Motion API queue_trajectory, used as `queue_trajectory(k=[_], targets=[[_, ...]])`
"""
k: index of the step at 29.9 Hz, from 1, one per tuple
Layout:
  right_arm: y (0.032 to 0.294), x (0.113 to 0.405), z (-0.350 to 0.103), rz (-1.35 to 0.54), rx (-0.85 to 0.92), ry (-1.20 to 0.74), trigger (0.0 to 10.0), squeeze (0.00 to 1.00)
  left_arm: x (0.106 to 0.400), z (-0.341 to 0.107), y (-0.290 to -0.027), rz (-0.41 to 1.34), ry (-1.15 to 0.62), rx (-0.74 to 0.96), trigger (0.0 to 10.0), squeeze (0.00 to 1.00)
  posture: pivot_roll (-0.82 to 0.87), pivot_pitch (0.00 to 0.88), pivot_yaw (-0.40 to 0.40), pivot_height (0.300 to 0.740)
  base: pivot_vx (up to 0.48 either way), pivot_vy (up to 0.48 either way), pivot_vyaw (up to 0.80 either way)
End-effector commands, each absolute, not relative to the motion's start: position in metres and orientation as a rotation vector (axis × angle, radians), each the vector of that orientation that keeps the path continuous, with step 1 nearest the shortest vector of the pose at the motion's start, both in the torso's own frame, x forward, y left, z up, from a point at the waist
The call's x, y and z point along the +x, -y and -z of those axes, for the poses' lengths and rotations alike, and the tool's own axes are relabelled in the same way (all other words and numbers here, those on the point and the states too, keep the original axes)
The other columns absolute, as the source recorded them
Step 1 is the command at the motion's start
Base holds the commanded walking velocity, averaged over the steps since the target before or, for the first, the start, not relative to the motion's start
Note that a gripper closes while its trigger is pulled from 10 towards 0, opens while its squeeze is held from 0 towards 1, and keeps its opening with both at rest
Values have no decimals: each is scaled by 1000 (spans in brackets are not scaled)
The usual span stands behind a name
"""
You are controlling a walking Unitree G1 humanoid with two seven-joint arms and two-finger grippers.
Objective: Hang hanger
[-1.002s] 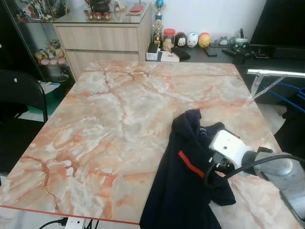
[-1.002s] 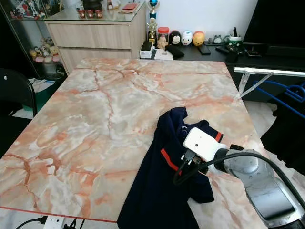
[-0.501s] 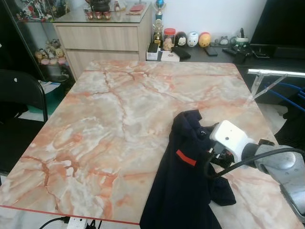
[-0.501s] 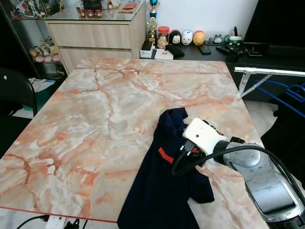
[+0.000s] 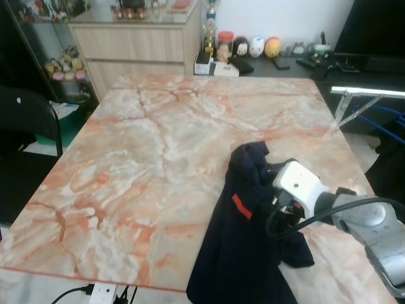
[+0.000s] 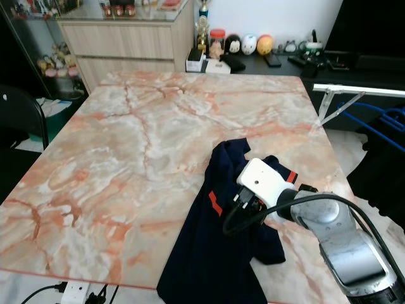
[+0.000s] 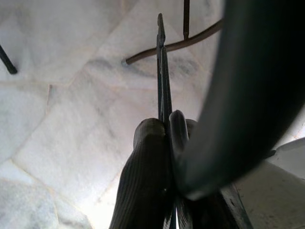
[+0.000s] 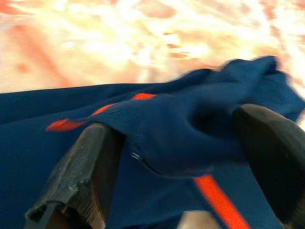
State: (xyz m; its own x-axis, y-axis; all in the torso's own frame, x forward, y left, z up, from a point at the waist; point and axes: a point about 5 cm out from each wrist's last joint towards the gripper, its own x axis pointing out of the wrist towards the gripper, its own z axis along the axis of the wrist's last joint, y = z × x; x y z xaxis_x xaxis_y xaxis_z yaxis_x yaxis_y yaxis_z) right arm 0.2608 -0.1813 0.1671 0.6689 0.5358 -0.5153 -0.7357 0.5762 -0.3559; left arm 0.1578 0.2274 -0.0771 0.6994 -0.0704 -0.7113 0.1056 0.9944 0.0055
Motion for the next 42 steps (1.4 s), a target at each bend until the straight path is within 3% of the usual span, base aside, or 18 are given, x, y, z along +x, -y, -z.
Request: queue_trajectory(k=[1,14,25,26,28,36,38,42], targets=[[176,257,-168,-798,-585,-356,10000,0,153,78,-231,97,-796,49,10000,0,-4,5,23,740,-296,0,0],[175,262,-162,-770,-565,-351,10000,0,150,79,-231,98,-803,51,10000,0,1,3,21,740,-295,0,0],[175,281,-156,-605,-442,-249,10000,0,150,80,-228,96,-811,47,10000,0,2,9,19,740,-296,0,0],[180,291,-148,-480,-314,-202,10000,0,150,80,-229,92,-818,48,10000,0,3,13,19,740,-296,0,0],[183,295,-139,-403,-245,-192,10000,0,149,81,-230,88,-825,47,10000,0,3,11,17,740,-296,0,0],[189,292,-87,-193,-183,-247,10000,0,144,83,-233,70,-850,42,10000,0,4,19,15,740,-296,0,0],[193,289,-69,-69,-122,-272,10000,0,145,83,-230,70,-852,37,10000,0,4,20,14,740,-292,0,0],[186,278,-32,-37,-125,-372,10000,0,150,82,-231,69,-855,38,10000,0,8,20,13,740,-294,0,0]])
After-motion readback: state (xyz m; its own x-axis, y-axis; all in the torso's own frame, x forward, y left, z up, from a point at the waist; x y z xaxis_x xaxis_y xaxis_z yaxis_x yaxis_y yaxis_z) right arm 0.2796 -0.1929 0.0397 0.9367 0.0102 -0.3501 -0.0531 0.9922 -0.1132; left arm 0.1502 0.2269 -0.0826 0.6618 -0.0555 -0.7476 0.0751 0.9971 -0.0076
